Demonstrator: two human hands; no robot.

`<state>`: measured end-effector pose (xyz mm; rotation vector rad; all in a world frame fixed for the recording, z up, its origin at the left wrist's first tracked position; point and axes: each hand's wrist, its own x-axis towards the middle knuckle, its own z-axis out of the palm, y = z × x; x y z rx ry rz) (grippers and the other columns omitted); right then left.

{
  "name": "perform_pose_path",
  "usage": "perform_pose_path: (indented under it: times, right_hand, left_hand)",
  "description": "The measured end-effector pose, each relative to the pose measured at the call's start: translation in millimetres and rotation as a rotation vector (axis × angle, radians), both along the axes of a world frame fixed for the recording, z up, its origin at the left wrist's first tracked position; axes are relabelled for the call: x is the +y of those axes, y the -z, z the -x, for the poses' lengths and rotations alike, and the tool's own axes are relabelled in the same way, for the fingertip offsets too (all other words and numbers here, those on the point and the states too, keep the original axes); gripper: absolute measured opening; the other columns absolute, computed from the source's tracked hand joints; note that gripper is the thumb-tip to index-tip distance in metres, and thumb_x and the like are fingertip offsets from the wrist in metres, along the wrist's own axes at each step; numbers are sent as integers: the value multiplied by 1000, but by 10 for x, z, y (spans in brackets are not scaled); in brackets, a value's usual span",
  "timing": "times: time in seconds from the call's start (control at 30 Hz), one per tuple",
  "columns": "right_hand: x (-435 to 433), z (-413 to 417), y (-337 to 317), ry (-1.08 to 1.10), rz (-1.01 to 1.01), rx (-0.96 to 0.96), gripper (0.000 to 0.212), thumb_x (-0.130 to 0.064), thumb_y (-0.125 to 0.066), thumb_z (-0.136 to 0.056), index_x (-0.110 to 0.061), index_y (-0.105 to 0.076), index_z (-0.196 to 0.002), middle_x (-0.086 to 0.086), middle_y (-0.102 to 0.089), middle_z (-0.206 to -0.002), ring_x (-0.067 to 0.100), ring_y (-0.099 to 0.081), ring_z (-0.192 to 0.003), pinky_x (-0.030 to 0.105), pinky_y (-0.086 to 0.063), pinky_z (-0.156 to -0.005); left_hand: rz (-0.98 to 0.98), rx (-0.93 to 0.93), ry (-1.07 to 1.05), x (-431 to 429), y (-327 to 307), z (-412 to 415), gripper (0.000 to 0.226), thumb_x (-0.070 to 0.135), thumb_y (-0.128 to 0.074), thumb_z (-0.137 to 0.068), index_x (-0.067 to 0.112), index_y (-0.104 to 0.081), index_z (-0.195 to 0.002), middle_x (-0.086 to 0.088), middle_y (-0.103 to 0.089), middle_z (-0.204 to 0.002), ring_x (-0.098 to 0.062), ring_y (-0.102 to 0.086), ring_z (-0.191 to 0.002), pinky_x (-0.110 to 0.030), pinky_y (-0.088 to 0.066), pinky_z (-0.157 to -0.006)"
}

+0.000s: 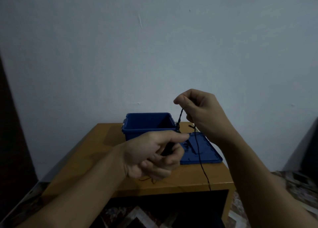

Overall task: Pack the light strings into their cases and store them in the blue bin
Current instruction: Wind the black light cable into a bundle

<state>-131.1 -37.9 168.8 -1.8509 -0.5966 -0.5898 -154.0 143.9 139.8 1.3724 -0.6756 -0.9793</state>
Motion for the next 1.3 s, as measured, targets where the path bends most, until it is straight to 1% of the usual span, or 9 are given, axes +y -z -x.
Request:
perform_pose_path:
  times: [0.17, 0.3, 0.5, 0.63, 0.77, 0.9, 1.0, 1.17, 1.3]
  right_hand:
    - [-22, 9, 235, -107, -3, 115, 27, -26, -53, -104, -11, -66, -85, -16, -51, -54, 0, -41, -48, 18, -34, -50]
    - [66, 27, 537, -166, 29, 245, 40, -28, -50, -104, 10, -59, -95, 3, -46, -63, 9, -37, -51, 23, -32, -48]
    - [261, 166, 829, -304, -55, 378, 41, -39, -48, -100, -21, -55, -63, -13, -43, -51, 2, -32, -44, 18, -28, -49]
    - [273, 214, 931, -247, 38, 389, 48, -35, -45, -106, 7, -55, -84, -6, -43, -55, 5, -34, -47, 17, -30, -48]
    - [269, 234, 927, -242, 83, 387, 48, -32, -45, -107, 13, -54, -91, -9, -42, -55, 2, -34, -46, 15, -30, -47]
    - [277, 242, 904, -242, 115, 403, 48, -30, -45, -107, 15, -54, -93, -13, -42, -52, 1, -34, -44, 13, -30, -47]
    - [271, 243, 901, -238, 118, 407, 46, -30, -45, -107, 13, -56, -94, -13, -43, -52, 1, -35, -45, 13, -31, -48]
    - [255, 231, 889, -208, 129, 415, 46, -35, -46, -105, 8, -59, -98, -13, -47, -53, 0, -40, -46, 12, -32, -48]
    - [246, 236, 856, -185, 141, 407, 44, -35, -48, -105, 6, -62, -98, -13, -50, -53, -1, -43, -46, 12, -33, -49]
  left_hand:
    - [340, 109, 125, 23, -144, 71, 44, 40, -46, -97, 9, -49, -65, 3, -23, -45, -8, -20, -33, -22, -17, -38]
    - [538, 195, 106, 10, -145, 49, 37, 33, -42, -101, 2, -61, -94, 4, -25, -48, -9, -24, -35, -24, -21, -41]
    - [751, 155, -320, -107, -148, 60, 29, 24, -39, -101, 9, -60, -87, 6, -33, -54, -6, -35, -41, -20, -33, -45]
    - [789, 95, -522, -109, -174, 18, 26, 19, -38, -102, 8, -60, -96, 4, -46, -61, -7, -47, -49, -23, -50, -54]
    - [744, 35, -646, -90, -141, -30, 27, 13, -37, -104, 5, -63, -105, -1, -55, -71, -9, -52, -55, -24, -51, -55]
    - [685, 21, -708, -68, -126, 11, 29, 28, -44, -101, 6, -63, -99, 0, -42, -65, -12, -33, -55, -28, -35, -56]
    - [686, 29, -730, -42, -140, 29, 32, 29, -42, -100, 6, -63, -94, -1, -40, -64, -14, -32, -55, -31, -34, -59]
    - [641, -97, -797, -39, -108, -30, 25, 10, -39, -104, 3, -63, -108, -4, -65, -74, -14, -63, -64, -27, -59, -66]
    - [650, -103, -861, -4, -77, -73, 27, -3, -39, -100, 3, -64, -107, -7, -70, -79, -16, -68, -68, -27, -60, -65]
